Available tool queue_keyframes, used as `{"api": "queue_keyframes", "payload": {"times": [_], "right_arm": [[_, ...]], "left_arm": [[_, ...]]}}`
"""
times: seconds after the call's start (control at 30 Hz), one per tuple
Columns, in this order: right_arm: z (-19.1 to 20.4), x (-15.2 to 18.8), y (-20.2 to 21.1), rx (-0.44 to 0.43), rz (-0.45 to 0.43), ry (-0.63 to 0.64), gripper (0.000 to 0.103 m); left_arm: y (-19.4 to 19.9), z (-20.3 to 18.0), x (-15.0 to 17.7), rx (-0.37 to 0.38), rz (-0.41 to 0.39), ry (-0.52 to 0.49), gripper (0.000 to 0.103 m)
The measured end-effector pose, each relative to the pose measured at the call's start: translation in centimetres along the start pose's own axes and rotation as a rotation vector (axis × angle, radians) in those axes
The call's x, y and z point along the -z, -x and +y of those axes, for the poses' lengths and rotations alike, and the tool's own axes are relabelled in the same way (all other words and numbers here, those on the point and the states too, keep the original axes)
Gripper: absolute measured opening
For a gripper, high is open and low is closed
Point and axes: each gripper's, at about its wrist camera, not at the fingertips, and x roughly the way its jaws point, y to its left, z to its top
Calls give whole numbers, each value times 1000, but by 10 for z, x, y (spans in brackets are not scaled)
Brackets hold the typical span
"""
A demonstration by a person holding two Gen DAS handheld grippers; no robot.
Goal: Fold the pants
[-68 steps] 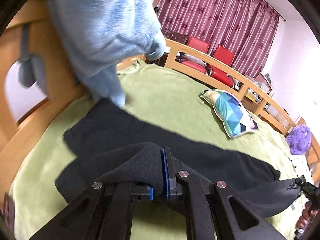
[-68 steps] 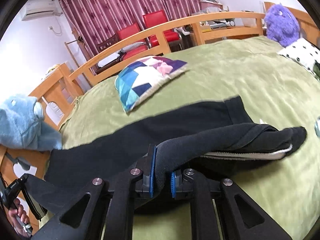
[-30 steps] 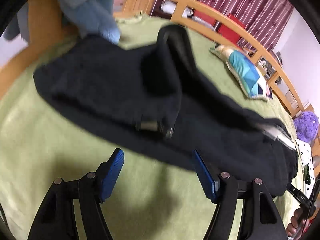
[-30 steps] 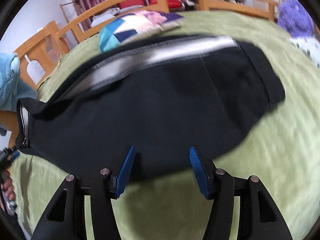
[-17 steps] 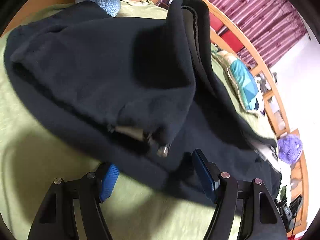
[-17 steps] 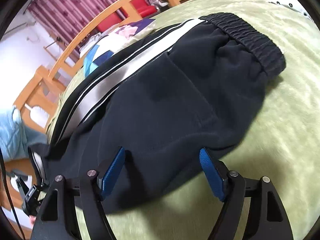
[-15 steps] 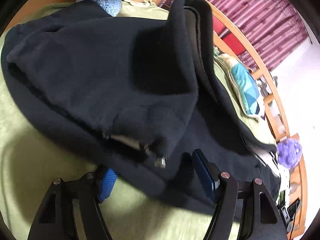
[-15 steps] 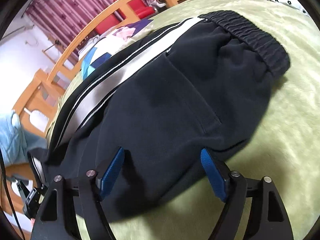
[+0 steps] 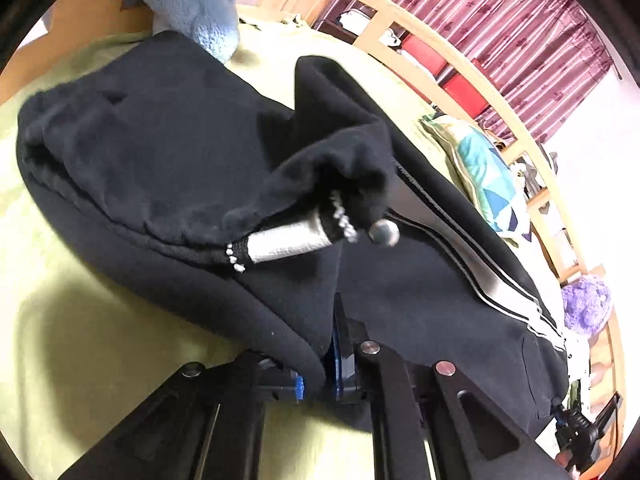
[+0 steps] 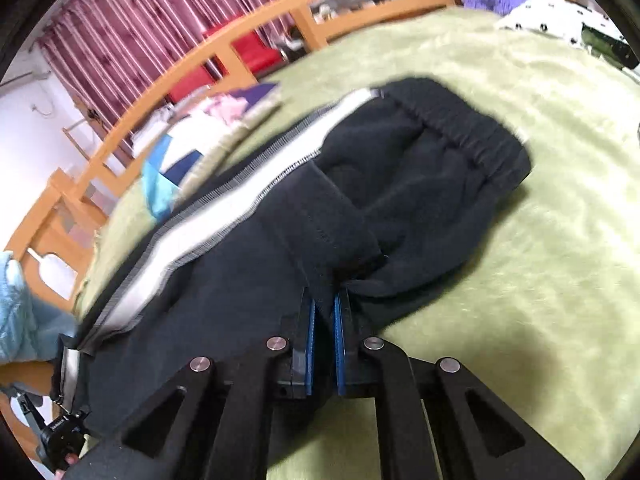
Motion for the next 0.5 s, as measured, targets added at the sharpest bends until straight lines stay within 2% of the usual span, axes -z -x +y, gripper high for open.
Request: {"api": "queue_keyframes", "payload": {"times": [0.13, 0.27, 0.5], "right_arm": [[-13, 10, 29, 7, 12, 13, 8], [-41, 22, 58, -14, 31, -38, 8], [-89, 59, 148, -7, 7, -20, 7]], "left_arm": [[26, 2, 21, -2, 17, -25, 10], [58, 0, 46, -9, 32, -57, 10], [123, 2, 106, -6, 69, -82, 9]]}}
